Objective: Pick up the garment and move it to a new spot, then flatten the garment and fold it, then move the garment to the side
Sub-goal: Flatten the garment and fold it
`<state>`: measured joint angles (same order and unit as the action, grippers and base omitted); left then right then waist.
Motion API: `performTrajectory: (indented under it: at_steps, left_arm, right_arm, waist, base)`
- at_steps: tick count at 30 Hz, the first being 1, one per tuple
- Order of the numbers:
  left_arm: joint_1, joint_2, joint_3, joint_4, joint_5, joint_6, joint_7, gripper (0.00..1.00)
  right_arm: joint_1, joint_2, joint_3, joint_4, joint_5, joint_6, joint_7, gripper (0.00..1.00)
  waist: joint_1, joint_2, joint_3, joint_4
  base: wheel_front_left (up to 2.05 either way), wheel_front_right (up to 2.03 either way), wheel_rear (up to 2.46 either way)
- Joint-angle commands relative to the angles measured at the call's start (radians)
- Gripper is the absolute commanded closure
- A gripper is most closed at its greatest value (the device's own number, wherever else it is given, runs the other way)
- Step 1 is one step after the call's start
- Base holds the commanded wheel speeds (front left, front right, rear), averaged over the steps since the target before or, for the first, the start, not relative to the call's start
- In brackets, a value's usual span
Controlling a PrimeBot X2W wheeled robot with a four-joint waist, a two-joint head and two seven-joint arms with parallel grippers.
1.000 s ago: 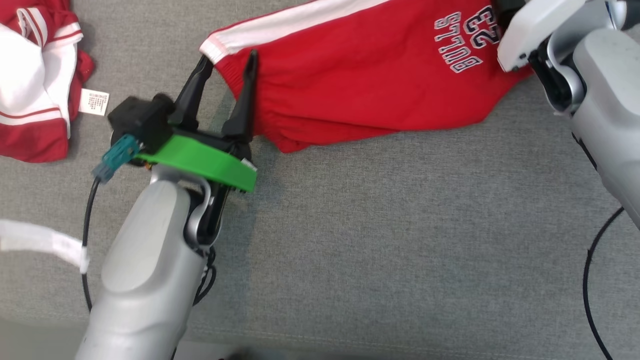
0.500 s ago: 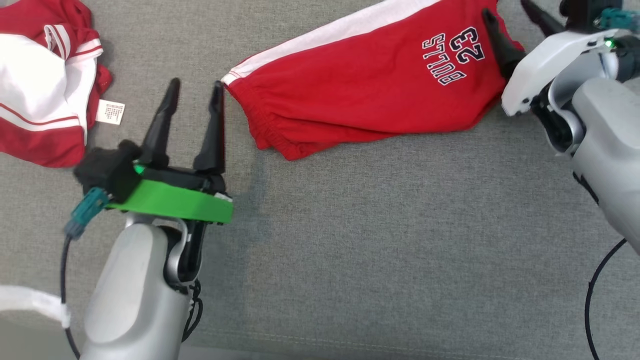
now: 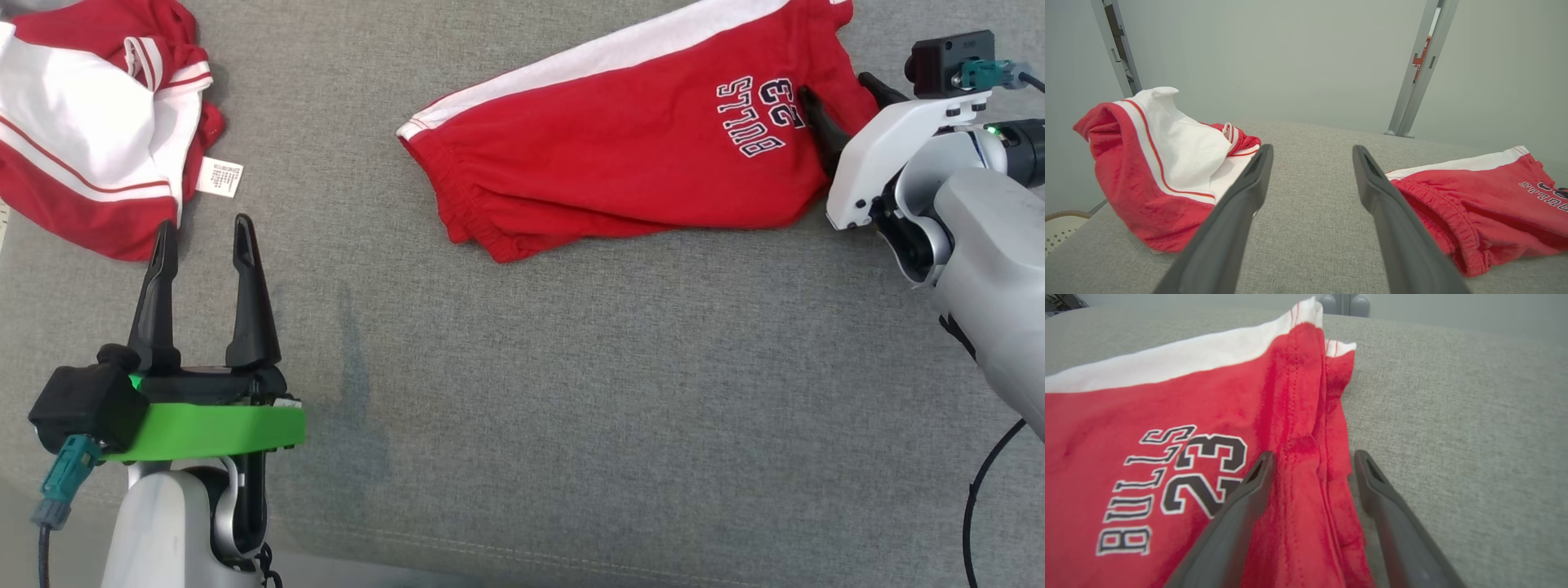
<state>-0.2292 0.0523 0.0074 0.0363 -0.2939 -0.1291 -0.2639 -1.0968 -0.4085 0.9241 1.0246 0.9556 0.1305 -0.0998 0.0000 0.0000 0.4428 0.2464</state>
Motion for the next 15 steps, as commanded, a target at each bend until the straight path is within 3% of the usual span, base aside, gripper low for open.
performTrajectory:
  at_steps: [1,2,10,15]
  left_arm:
    - [0.014,-0.002,0.004,-0.007,0.001,-0.003,0.0,0.0]
    - [0.019,-0.002,0.003,-0.006,0.001,-0.003,0.0,0.0]
    - [0.017,-0.001,-0.013,0.01,0.027,-0.003,0.0,0.0]
    - [0.034,-0.001,-0.003,0.017,0.043,-0.003,0.0,0.0]
  right_arm:
    - [0.03,0.01,0.015,0.005,0.009,0.001,0.015,0.84]
    - [0.031,0.011,0.017,0.003,0.012,0.001,0.015,1.0]
    - [0.048,0.017,0.012,-0.012,0.065,0.0,-0.048,1.0]
    - [0.102,-0.017,0.01,-0.033,0.103,0.0,-0.099,1.0]
  waist:
    - [0.0,0.0,-0.004,0.004]
    - [0.0,0.0,-0.006,0.005]
    - [0.0,0.0,-0.044,-0.024]
    - [0.0,0.0,-0.084,-0.072]
  base:
    - [0.0,0.0,0.0]
    - [0.0,0.0,0.0]
    - [0.0,0.0,0.0]
    - [0.0,0.0,0.0]
